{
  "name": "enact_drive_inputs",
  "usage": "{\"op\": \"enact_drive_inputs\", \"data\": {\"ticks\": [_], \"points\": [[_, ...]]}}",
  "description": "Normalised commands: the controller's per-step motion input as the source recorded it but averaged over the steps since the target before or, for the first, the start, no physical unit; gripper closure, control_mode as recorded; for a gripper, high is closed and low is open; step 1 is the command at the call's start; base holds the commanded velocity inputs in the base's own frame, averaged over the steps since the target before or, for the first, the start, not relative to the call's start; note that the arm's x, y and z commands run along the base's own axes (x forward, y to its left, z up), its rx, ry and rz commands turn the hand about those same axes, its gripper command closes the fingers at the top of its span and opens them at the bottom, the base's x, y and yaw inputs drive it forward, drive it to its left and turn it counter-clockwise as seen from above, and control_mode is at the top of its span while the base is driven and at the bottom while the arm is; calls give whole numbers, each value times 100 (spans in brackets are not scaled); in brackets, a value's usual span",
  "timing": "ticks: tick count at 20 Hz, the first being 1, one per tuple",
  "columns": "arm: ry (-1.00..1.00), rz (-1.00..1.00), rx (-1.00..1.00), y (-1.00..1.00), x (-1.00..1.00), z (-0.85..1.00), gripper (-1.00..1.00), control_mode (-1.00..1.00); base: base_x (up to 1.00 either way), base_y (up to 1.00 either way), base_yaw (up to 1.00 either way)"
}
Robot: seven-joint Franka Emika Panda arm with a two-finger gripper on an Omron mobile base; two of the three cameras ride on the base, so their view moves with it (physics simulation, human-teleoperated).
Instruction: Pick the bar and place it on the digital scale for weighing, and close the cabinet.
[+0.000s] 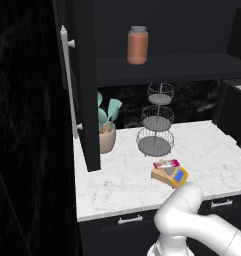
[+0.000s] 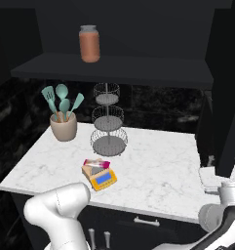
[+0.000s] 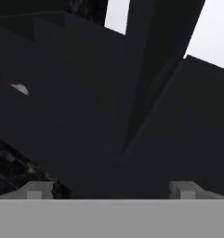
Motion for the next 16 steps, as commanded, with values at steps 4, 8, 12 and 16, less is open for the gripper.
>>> {"op": "enact_drive_inputs", "data": {"ticks": [4, 8, 12, 16], "points": [[-8, 0, -21, -26, -36, 2, -100, -100, 0, 0, 0], [-1, 0, -17, -36, -18, 14, -100, -100, 0, 0, 0], [0, 0, -18, -45, -8, 21, -100, -100, 0, 0, 0], [-2, 0, -20, -16, -11, 43, -100, -100, 0, 0, 0]]}}
